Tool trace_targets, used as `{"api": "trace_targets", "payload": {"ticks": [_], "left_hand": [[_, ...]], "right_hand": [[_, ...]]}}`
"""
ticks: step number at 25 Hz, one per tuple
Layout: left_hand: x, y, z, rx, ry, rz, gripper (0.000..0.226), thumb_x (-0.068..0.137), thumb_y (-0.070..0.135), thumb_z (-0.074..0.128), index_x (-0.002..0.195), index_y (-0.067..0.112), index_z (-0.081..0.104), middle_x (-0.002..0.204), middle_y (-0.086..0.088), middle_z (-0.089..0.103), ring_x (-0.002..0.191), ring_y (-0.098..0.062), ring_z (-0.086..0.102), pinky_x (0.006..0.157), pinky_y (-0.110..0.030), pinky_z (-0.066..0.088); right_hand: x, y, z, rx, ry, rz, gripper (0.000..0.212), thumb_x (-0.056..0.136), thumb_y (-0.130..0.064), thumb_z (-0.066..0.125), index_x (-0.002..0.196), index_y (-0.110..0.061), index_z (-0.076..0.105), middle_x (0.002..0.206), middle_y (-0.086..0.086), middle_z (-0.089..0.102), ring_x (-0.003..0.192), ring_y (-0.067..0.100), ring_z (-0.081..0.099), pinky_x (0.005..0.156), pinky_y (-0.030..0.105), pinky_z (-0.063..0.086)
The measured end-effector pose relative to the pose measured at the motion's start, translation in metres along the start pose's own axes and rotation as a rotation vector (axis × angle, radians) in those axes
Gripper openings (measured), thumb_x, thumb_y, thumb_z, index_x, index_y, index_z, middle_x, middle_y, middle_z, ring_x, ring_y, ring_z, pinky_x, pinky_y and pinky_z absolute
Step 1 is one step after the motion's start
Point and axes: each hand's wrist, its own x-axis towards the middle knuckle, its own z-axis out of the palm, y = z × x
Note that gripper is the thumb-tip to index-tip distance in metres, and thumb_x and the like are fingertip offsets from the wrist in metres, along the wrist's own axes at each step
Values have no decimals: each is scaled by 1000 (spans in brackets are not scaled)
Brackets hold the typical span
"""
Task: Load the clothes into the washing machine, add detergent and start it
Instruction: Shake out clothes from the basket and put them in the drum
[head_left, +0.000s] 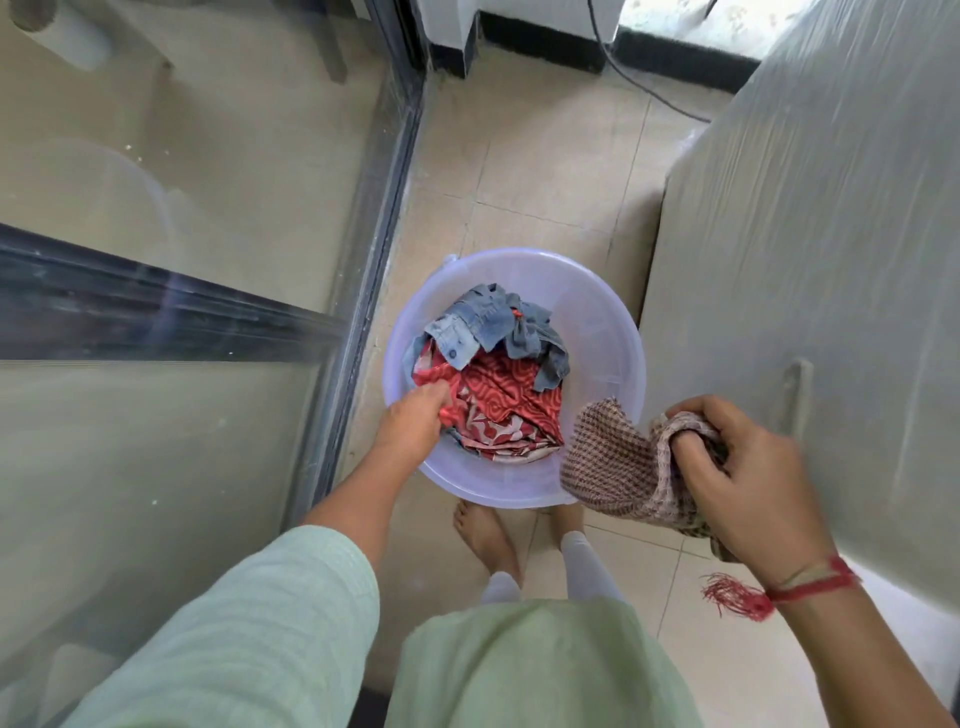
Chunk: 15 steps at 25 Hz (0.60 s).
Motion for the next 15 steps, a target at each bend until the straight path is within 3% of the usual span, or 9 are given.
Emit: {"api": "trace_targets", "payload": {"ticks": [1,3,7,11,15], "left_hand": [[-7,-2,-7,-200,83,-24,30,78,-5,44,101,12,53,96,-12,62,91,-35,58,76,-36,41],[-22,-4,-22,-346,205,-24,22,78,-8,48,96,4,53,92,-14,62,83,-34,57,64,-30,33],[-51,3,-38,-351,237,95,20,77,-9,51,93,2,53,92,-12,61,84,-32,57,65,-28,32],[-65,23,-63,-449,262,47,16,78,-3,57,89,9,56,89,-6,64,83,-28,59,71,-34,44],[-99,49,-109,-578,245,22,29,69,1,71,66,28,62,70,9,65,72,-19,63,71,-29,48]], "right_hand": [[-1,-1,-4,14,9,0,20,79,-28,45,87,-22,63,64,5,66,61,21,62,58,35,46],[-5,-5,-11,29,36,1,19,81,-25,47,87,-19,64,63,5,65,60,18,61,54,32,43],[-15,-25,-19,86,88,-23,24,75,-27,44,86,-21,64,59,7,63,53,15,55,54,29,38],[-35,-49,-36,117,110,-64,18,78,-22,48,88,-20,63,60,8,63,56,22,58,56,34,43],[-66,-72,-75,177,149,-88,24,76,-26,45,90,-22,64,70,4,66,66,22,61,60,31,44]]}}
